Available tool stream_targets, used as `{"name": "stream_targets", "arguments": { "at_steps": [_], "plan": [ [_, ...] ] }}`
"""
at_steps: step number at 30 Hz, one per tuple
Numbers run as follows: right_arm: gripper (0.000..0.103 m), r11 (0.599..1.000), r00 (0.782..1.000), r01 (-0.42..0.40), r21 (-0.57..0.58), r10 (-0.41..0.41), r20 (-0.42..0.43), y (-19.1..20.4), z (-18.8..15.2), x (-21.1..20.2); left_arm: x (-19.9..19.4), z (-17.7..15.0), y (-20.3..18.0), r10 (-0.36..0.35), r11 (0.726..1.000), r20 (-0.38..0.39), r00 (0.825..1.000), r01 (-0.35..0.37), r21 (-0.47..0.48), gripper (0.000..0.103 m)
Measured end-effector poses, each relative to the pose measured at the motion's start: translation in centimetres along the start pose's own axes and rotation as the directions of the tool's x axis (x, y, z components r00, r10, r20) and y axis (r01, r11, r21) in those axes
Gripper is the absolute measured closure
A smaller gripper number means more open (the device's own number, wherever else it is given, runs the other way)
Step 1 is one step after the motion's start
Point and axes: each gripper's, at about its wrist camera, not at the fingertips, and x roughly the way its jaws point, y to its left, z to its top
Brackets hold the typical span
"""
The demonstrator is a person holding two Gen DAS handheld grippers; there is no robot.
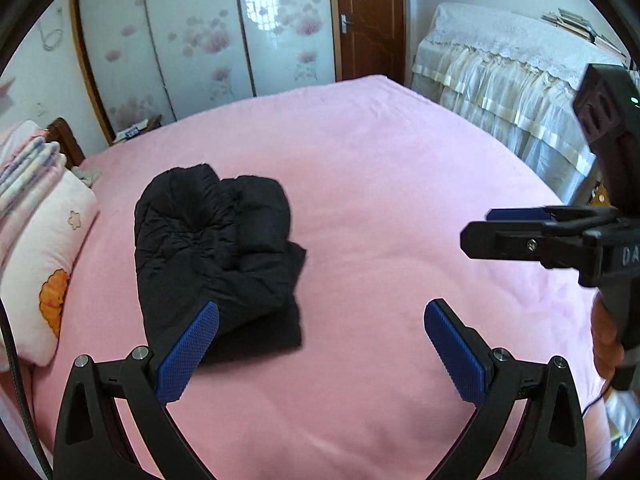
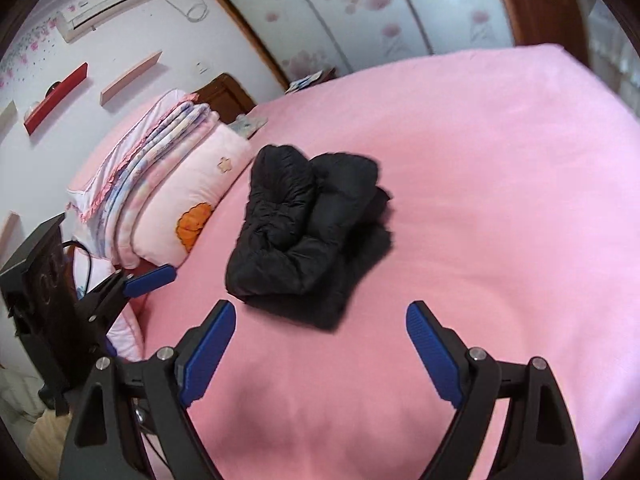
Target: Fold large clothes
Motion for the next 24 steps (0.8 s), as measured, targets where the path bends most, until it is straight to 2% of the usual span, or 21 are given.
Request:
{"name": "stream_targets", "arguments": {
  "at_steps": [4,6,10,15,21,24],
  "plan": [
    [0.015,0.996,0.996,0.086,-0.009,-0.085,0.035,-0.2,-2.5,-4.6,-3.6,-0.7,-4.5,0.004,0.998,0.038,0.999,-0.001,-0.061,0.001],
    [0.015,0.993,0.991,0.119,-0.017,-0.118,0.056,-0.3,-3.9,-6.8,-4.6,-1.3,-6.1,0.004,0.997,0.054,0.999,0.0,-0.072,0.001],
    [0.015,0.982,0.978,0.189,-0.024,-0.186,0.092,-0.9,-6.7,-10.7,-7.4,-3.2,-10.1,0.048,0.997,0.077,0.996,-0.043,-0.067,0.001],
    [0.015,0.961,0.953,0.277,-0.023,-0.271,0.135,-1.6,-10.2,-15.0,-10.8,-5.6,-13.1,0.064,0.992,0.096,0.993,-0.053,-0.116,0.001],
    [0.015,0.942,0.927,0.335,-0.027,-0.325,0.187,-1.6,-13.8,-19.0,-15.0,-8.7,-16.4,0.121,0.983,0.107,0.987,-0.104,-0.152,0.001],
    [0.015,0.934,0.916,0.357,-0.028,-0.344,0.208,-1.3,-15.7,-20.7,-16.8,-10.2,-17.3,0.118,0.975,0.096,0.988,-0.096,-0.201,0.001]
  ]
}}
